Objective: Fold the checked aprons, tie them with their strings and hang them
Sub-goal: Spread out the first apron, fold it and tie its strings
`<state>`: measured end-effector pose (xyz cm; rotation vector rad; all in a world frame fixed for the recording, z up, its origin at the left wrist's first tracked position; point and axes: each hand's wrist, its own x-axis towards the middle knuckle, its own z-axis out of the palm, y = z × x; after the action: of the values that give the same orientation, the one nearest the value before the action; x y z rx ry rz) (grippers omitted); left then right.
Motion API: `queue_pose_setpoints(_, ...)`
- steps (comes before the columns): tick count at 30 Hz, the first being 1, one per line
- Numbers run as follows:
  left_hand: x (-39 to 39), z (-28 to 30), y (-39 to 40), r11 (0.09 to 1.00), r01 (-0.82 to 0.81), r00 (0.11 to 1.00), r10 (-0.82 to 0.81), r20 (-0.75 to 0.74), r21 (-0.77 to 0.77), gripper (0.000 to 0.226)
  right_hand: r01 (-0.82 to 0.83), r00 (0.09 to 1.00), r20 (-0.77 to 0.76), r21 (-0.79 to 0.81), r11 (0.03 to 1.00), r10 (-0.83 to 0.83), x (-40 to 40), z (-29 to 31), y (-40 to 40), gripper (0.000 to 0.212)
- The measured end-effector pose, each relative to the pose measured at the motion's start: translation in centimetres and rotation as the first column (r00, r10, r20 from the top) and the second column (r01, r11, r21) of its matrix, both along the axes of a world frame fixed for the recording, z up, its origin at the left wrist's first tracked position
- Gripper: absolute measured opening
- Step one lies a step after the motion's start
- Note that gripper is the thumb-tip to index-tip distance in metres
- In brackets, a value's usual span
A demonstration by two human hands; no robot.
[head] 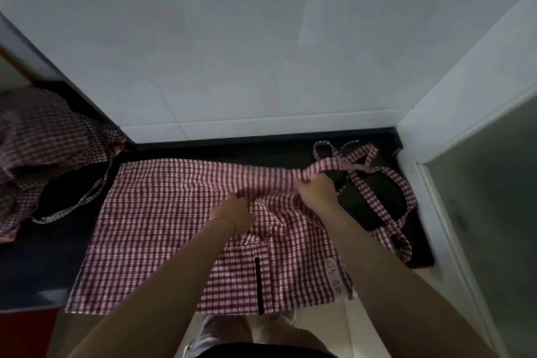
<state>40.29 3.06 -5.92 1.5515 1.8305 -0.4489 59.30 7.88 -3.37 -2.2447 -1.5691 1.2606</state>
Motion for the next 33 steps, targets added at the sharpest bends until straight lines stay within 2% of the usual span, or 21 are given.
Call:
queue_pose_setpoints(1,0.1,0.2,0.3,1.0,0.019,1.0,-0.019,-0.005,-0.024,0.05,-0.127,0.982,0.104,-0.244,0.962,0.156,1.0,0.1,-0.3,0.024)
queue_pose_setpoints(2,0.2,0.4,0.7,0.999,0.023,1.0,-0.024,-0.005,-0.044,0.049,-0.221,0.936,0.136,-0.488,0.844,0.324,1.8,0.4,-0.5,0.025)
queue_pose_setpoints(3,0.2,0.7,1.1,0.999,0.013,1.0,-0.013,-0.006,-0.044,0.048,-0.274,0.872,0.163,-0.62,0.735,0.462,2.2,1.0,-0.4,0.029)
queue_pose_setpoints(4,0.2,0.9,1.6,1.0,-0.01,1.0,0.01,-0.016,-0.017,0.045,-0.318,0.797,0.213,-0.648,0.692,0.565,2.4,1.4,0.0,0.032)
queue_pose_setpoints(5,0.2,1.2,2.0,0.998,-0.054,0.998,0.054,-0.024,0.034,0.041,-0.377,0.725,0.293,-0.588,0.715,0.623,2.2,2.1,0.4,0.034)
queue_pose_setpoints(6,0.0,1.5,2.4,0.989,-0.111,0.993,0.113,-0.023,0.095,0.036,-0.439,0.672,0.4,-0.463,0.77,0.623,1.7,2.5,0.8,0.031)
queue_pose_setpoints(7,-0.2,1.7,2.7,0.972,-0.161,0.986,0.167,-0.024,0.169,0.031,-0.465,0.667,0.489,-0.316,0.827,0.562,1.0,3.1,1.2,0.026)
queue_pose_setpoints(8,-0.4,2.0,3.0,0.95,-0.183,0.98,0.197,-0.028,0.252,0.027,-0.473,0.694,0.538,-0.16,0.866,0.478,0.3,3.2,1.7,0.022)
queue_pose_setpoints(10,-1.3,2.0,3.6,0.9,-0.165,0.981,0.19,-0.024,0.403,0.02,-0.47,0.77,0.522,0.076,0.879,0.367,-1.2,2.6,2.5,0.015)
queue_pose_setpoints(12,-2.4,1.4,4.1,0.874,-0.103,0.992,0.124,-0.013,0.475,0.022,-0.5,0.799,0.46,0.149,0.853,0.388,-2.5,1.5,2.9,0.011)
queue_pose_setpoints(14,-3.5,0.6,4.8,0.893,-0.022,0.999,0.031,-0.011,0.449,0.031,-0.513,0.825,0.361,0.157,0.844,0.434,-3.5,0.2,3.2,0.016)
queue_pose_setpoints(16,-4.4,0.1,5.5,0.926,0.038,0.999,-0.037,-0.01,0.375,0.036,-0.546,0.813,0.311,0.113,0.83,0.492,-4.4,-0.7,3.6,0.026)
queue_pose_setpoints(20,-5.5,-0.7,6.7,0.966,0.108,0.994,-0.108,-0.013,0.234,0.032,-0.642,0.694,0.381,-0.057,0.765,0.611,-5.6,-1.3,4.5,0.023)
queue_pose_setpoints(22,-5.9,-1.1,7.2,0.979,0.101,0.994,-0.107,0.03,0.179,0.034,-0.633,0.683,0.402,-0.091,0.769,0.61,-6.0,-1.3,4.6,0.023)
queue_pose_setpoints(25,-5.9,-1.6,7.7,0.986,0.081,0.992,-0.095,0.088,0.147,0.06,-0.628,0.661,0.371,-0.204,0.751,0.652,-6.8,-1.5,4.7,0.035)
queue_pose_setpoints(27,-5.6,-1.5,7.7,0.976,0.138,0.989,-0.145,0.033,0.168,0.066,-0.648,0.635,0.346,-0.247,0.72,0.691,-7.0,-1.5,4.5,0.031)
queue_pose_setpoints(30,-5.2,-1.8,8.0,0.928,0.248,0.968,-0.246,-0.04,0.277,0.046,-0.673,0.631,0.335,-0.212,0.709,0.699,-7.1,-1.5,4.1,0.032)
queue_pose_setpoints(31,-5.2,-1.8,8.1,0.915,0.264,0.963,-0.27,-0.025,0.304,0.037,-0.675,0.647,0.314,-0.188,0.714,0.695,-7.2,-1.5,3.9,0.033)
queue_pose_setpoints(33,-5.1,-1.7,8.3,0.917,0.244,0.958,-0.278,0.07,0.314,0.022,-0.643,0.722,0.207,-0.152,0.751,0.66,-7.1,-1.5,3.7,0.022)
